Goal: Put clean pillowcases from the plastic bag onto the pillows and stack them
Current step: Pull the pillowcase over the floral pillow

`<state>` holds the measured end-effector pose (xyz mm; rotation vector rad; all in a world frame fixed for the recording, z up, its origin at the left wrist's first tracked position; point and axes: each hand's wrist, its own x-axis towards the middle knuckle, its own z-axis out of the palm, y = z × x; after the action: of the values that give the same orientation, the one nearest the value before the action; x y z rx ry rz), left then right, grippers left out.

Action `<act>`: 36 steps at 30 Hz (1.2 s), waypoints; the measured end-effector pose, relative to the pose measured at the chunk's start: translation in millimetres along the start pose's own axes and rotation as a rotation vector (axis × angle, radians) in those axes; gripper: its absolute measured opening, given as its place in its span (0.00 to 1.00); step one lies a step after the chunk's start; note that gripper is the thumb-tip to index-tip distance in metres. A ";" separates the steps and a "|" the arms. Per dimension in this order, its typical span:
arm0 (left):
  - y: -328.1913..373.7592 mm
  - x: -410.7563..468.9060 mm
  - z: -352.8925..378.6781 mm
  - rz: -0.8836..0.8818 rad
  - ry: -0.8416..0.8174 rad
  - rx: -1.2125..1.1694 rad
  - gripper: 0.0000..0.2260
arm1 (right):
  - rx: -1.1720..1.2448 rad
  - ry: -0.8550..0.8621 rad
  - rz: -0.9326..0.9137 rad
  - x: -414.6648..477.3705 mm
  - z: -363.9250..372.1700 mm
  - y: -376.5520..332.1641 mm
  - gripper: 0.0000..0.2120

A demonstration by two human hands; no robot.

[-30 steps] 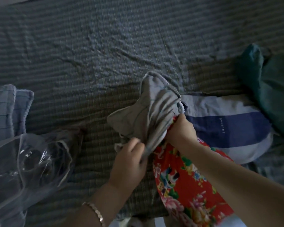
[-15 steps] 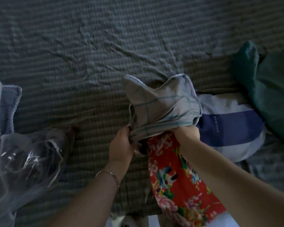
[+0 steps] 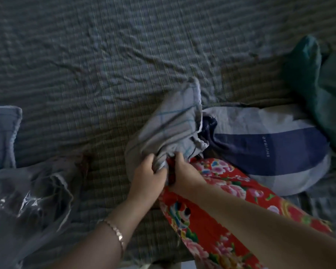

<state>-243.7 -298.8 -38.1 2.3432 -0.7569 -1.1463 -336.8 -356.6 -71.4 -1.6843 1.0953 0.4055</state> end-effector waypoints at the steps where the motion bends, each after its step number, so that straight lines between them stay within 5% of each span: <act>1: -3.5 6.2 -0.1 -0.063 -0.007 0.022 0.04 | 0.011 -0.017 -0.003 0.5 -4.5 10.3 0.36; 3: -4.6 16.5 -3.8 -0.111 -0.093 0.134 0.09 | 0.040 0.083 0.066 6.1 -24.9 37.1 0.46; 6: 4.2 36.2 -6.1 -0.046 -0.201 0.235 0.19 | -0.281 0.116 0.272 15.0 -46.3 81.2 0.56; 8: 11.5 48.6 -2.3 0.032 -0.204 0.300 0.10 | -0.521 0.047 0.268 19.0 -43.6 95.1 0.54; 11: 19.0 63.2 2.5 0.096 -0.121 0.340 0.13 | -0.656 0.071 0.190 30.3 -38.8 91.9 0.46; 16: 41.9 75.9 1.3 0.138 -0.087 0.112 0.03 | -0.118 0.190 0.298 20.8 -37.0 88.5 0.18; 20: 69.5 72.8 16.2 0.318 -0.281 0.735 0.26 | 0.392 0.247 0.274 -17.8 -32.5 71.8 0.10; 22: 86.7 70.5 25.1 0.392 -0.132 0.863 0.15 | 0.387 0.201 0.168 -36.9 -30.4 57.0 0.09; 25: 103.4 55.6 33.7 0.414 -0.120 0.706 0.11 | 0.413 0.251 0.140 -53.3 -25.1 46.4 0.16; 28: 107.4 33.2 41.6 0.419 -0.259 0.492 0.10 | 0.763 0.334 0.365 -57.4 -35.4 48.7 0.17; 30: 106.3 24.9 44.3 0.309 -0.267 0.238 0.12 | 0.997 0.218 0.471 -58.1 -48.9 49.8 0.10; 33: 109.8 13.1 46.4 0.079 -0.285 -0.164 0.11 | 1.107 -0.016 0.559 -54.6 -61.9 47.4 0.13; 36: 106.3 9.3 41.3 -0.033 -0.285 -0.343 0.11 | 1.092 0.049 0.498 -43.0 -60.7 43.2 0.11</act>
<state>-302.7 -391.2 -5.3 1.9408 -0.5609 -1.5127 -409.1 -392.2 -41.2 -0.4595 1.4043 0.0228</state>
